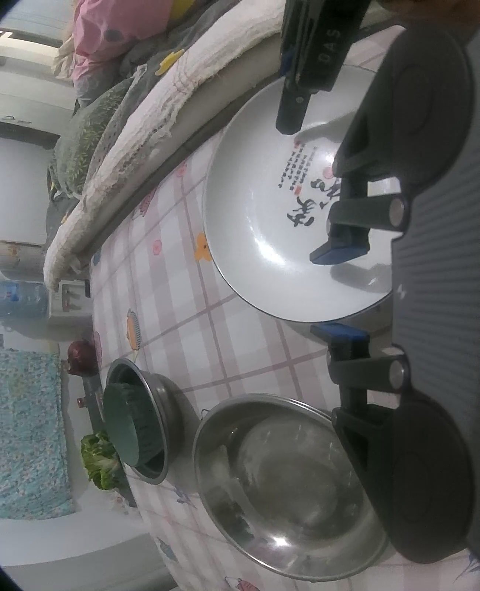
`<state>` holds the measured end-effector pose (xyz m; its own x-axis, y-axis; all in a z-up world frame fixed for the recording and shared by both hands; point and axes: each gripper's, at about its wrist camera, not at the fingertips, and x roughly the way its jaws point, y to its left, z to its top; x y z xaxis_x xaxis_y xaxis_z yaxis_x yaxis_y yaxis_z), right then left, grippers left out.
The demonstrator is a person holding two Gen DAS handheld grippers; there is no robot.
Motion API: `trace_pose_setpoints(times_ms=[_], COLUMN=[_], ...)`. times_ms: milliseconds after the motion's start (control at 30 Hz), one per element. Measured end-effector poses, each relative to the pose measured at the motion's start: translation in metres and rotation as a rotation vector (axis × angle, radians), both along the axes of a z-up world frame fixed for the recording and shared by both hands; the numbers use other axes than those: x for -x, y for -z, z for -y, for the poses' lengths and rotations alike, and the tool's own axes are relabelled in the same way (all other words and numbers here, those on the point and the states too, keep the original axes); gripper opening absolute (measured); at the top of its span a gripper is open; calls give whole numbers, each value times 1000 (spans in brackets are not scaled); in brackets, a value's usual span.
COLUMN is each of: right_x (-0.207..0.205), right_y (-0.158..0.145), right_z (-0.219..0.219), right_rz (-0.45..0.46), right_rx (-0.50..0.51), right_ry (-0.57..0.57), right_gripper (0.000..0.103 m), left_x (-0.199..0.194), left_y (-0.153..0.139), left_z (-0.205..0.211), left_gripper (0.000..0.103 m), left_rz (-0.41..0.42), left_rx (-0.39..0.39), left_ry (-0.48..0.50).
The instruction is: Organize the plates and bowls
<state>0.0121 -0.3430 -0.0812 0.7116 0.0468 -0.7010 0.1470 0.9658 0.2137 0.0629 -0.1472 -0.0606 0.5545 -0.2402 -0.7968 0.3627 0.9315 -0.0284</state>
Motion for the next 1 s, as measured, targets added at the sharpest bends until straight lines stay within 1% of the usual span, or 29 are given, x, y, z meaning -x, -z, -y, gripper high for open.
trace_pose_setpoints(times_ms=[267,300,333,367,400,433,500,533,633,700,767,800,833,933,1000], right_x=[-2,-3,-3,-3,-3,-4,-7,-6,0,3,6,7,8,9,9], right_y=[-4,-4,-4,-3,-2,-1,1,2,-1,-2,0,2,4,12,17], right_z=[2,2,1,1,0,-2,-6,-6,4,13,22,25,29,33,35], right_rz=[18,16,15,17,21,20,6,4,32,31,23,20,16,-5,-16], right_rx=[-3,-4,-3,-4,-13,-20,5,17,-32,-49,-85,-108,-134,-190,-223], right_ry=[-3,-3,-3,-6,-17,-27,-27,-15,6,35,55,61,68,79,83], right_gripper=[30,30,29,27,27,24,22,21,22,23,23,23,23,23,23], left_x=[2,2,4,5,7,10,13,13,14,14,12,12,10,6,6], left_y=[-2,-1,-2,-3,-4,-5,-7,-7,-10,-11,-10,-7,-5,0,1], left_z=[-1,-1,-1,0,3,6,6,2,-12,-21,-27,-30,-34,-37,-35], left_gripper=[34,27,14,11,12,12,12,12,12,16,18,22,23,23,25], left_rz=[6,2,4,-17,-27,-10,23,25,40,50,44,33,18,-25,-26], left_rx=[-2,0,37,78,92,81,64,73,82,86,87,85,84,128,125], left_ry=[0,5,38,71,94,105,101,101,77,59,49,43,37,37,34])
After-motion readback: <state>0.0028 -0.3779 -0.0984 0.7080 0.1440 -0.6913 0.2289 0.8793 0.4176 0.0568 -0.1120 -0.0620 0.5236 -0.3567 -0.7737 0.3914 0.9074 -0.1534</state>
